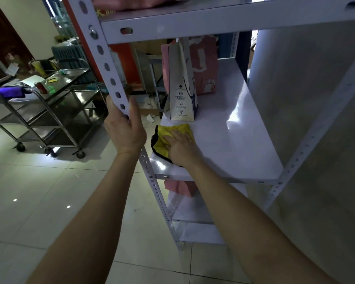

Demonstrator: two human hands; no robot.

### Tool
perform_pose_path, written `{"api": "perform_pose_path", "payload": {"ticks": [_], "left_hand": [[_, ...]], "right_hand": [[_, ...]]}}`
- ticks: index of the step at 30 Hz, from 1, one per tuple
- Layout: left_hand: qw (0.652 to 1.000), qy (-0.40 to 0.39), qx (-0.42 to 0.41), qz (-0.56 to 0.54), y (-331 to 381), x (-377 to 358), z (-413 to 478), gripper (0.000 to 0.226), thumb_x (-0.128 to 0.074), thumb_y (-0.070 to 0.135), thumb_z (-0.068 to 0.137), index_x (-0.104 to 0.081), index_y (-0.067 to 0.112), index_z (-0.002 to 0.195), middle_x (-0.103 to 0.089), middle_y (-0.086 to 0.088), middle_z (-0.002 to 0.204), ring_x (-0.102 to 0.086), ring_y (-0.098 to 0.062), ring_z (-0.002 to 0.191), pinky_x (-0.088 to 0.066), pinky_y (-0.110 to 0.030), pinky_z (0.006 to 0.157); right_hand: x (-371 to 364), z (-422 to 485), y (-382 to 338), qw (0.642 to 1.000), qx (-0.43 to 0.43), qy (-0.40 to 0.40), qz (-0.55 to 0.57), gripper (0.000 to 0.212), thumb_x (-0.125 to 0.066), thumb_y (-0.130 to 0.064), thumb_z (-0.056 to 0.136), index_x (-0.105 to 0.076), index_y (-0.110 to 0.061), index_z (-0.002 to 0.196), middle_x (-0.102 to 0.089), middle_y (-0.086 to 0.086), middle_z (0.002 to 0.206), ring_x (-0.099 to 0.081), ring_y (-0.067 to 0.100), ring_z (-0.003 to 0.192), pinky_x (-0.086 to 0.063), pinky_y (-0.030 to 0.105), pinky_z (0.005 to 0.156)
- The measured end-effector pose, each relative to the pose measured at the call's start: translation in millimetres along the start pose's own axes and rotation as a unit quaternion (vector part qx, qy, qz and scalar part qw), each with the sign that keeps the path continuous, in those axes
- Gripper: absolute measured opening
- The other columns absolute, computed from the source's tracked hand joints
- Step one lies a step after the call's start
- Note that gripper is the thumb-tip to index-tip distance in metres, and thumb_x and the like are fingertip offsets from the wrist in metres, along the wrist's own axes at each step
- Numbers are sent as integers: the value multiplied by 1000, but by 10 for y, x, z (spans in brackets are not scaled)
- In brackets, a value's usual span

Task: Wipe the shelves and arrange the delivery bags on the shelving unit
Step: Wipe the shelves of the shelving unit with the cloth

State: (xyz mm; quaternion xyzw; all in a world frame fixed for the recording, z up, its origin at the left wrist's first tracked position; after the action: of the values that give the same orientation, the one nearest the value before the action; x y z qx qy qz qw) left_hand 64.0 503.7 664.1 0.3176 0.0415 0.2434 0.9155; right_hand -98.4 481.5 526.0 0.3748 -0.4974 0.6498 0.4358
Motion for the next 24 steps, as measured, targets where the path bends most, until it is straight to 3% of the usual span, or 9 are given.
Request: {"api": "perform_pose_path", "payload": {"ticks": [5, 7, 9, 10, 12, 14, 17, 20, 24], "left_hand": [[999, -4, 8, 34, 18, -6, -7, 65, -42, 60, 110, -56, -2, 121, -62, -4, 91, -52, -7, 68, -49, -35, 61], [996, 22, -6, 82, 30, 11, -28, 63, -46, 58, 110, -55, -1, 131, -61, -12, 115, -58, -15, 98, -54, -40, 85], [983, 77, -84, 143, 41, 44, -134, 53, -55, 43, 111, -48, 1, 143, -50, -19, 137, -50, -27, 127, -44, -41, 109], [974, 87, -137, 160, 71, 41, -240, 49, -56, 36, 110, -45, 5, 145, -45, -19, 142, -45, -30, 133, -40, -43, 114], [961, 38, -226, 156, 148, -67, -553, 46, -61, 28, 104, -45, 9, 142, -41, -13, 142, -43, -33, 133, -41, -50, 112], [949, -71, -264, 157, 182, -258, -908, 41, -64, 23, 102, -53, 7, 137, -48, -18, 138, -50, -39, 128, -43, -55, 107], [942, -189, -204, 186, 32, -599, -1245, 30, -57, 20, 109, -63, -1, 130, -58, -23, 128, -57, -45, 118, -41, -52, 104], [932, -240, -141, 232, -236, -777, -1376, 32, -51, 24, 112, -62, -2, 127, -59, -24, 125, -56, -46, 116, -42, -52, 101], [923, -275, -107, 248, -374, -809, -1419, 40, -44, 34, 113, -61, 0, 127, -59, -21, 123, -55, -42, 117, -43, -52, 101]], "right_hand": [[338, -155, 871, 998, -54, -23, -26, 52, -37, -33, 110, -36, -30, 161, -32, 6, 167, -31, 28, 151, -21, 45, 125], [500, -232, 1416, 989, -134, 17, -55, 52, -42, -32, 108, -39, -28, 160, -37, 12, 164, -36, 31, 148, -26, 46, 123], [656, -374, 1824, 968, -231, 62, -75, 51, -49, -27, 104, -45, -28, 155, -43, 16, 158, -41, 37, 144, -28, 49, 122], [711, -428, 1899, 959, -266, 62, -81, 52, -52, -25, 102, -46, -28, 154, -43, 17, 156, -40, 38, 144, -26, 50, 122], [737, -463, 1808, 952, -287, 54, -86, 56, -55, -23, 99, -46, -27, 154, -40, 18, 157, -36, 38, 146, -20, 53, 123], [639, -518, 1495, 961, -262, 43, -72, 56, -56, -25, 96, -49, -28, 152, -42, 17, 156, -37, 38, 145, -22, 54, 123], [432, -855, 944, 982, -166, 68, -66, 50, -49, -36, 93, -62, -29, 141, -52, 13, 150, -45, 37, 138, -30, 56, 117], [414, -1184, 828, 988, -95, 114, -38, 45, -48, -32, 93, -69, -24, 132, -60, 11, 139, -52, 36, 132, -38, 54, 111], [533, -1258, 1313, 967, -207, 145, -40, 45, -49, -32, 94, -69, -24, 134, -60, 13, 142, -52, 37, 135, -32, 50, 114]]}}
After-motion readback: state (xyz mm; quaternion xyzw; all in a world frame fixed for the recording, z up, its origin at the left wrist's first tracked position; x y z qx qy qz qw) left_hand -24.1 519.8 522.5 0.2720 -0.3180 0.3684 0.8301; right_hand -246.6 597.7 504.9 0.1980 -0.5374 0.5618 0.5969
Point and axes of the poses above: each hand's wrist, its own z-axis towards the middle knuckle, its own x-axis out of the back of the hand, y = z × x, the point moved 1 cm from there along z, towards the middle knuckle
